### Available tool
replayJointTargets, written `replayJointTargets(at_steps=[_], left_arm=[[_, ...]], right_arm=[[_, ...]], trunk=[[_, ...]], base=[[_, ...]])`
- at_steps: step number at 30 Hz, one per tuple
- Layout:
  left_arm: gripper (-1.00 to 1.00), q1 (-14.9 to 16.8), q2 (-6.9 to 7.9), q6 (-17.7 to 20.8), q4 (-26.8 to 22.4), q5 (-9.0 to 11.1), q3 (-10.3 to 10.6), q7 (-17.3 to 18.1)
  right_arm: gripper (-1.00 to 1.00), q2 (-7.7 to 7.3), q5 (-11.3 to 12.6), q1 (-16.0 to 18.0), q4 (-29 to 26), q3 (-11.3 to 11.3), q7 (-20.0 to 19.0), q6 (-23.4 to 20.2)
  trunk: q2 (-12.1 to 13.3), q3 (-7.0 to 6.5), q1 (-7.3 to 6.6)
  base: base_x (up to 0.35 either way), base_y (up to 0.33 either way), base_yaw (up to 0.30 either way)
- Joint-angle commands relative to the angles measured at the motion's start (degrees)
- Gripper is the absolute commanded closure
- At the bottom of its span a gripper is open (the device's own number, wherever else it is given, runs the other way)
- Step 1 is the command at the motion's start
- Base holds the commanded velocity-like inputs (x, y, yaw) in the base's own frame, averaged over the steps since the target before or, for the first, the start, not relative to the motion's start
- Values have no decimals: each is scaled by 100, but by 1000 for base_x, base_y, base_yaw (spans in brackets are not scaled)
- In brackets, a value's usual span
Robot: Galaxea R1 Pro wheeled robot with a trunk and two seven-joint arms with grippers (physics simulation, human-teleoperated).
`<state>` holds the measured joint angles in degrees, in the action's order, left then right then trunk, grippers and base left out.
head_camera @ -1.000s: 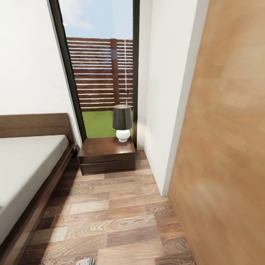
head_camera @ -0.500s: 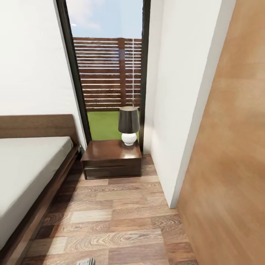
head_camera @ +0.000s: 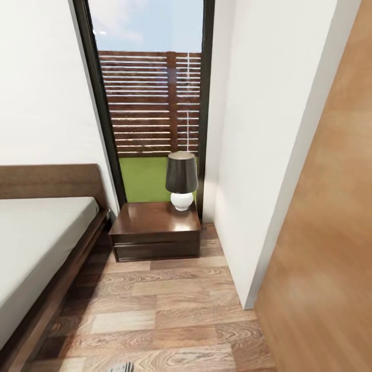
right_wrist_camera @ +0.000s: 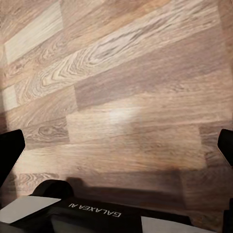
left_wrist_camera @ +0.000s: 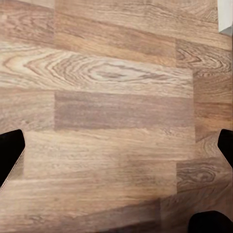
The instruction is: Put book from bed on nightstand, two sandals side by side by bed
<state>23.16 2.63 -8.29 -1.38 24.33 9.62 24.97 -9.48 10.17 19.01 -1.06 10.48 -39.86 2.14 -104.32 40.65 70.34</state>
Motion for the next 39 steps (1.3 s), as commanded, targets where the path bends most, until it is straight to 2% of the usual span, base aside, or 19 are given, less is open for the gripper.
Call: replayJointTargets(at_steps=[1, 34, 39], left_arm=[[-100, 4, 1, -24, 7, 46, 49, 17], [-100, 0, 1, -24, 7, 46, 49, 17], [-100, 4, 1, -24, 7, 46, 49, 17]], right_arm=[[-100, -1, 20, 3, 9, 6, -21, 13], [-100, -1, 20, 4, 9, 1, -21, 12], [-100, -1, 20, 6, 9, 0, -21, 14]], trunk=[[-2, 5, 3], [-2, 5, 3], [-2, 11, 3]], base=[[314, 0, 0], [314, 0, 0], [311, 0, 115]])
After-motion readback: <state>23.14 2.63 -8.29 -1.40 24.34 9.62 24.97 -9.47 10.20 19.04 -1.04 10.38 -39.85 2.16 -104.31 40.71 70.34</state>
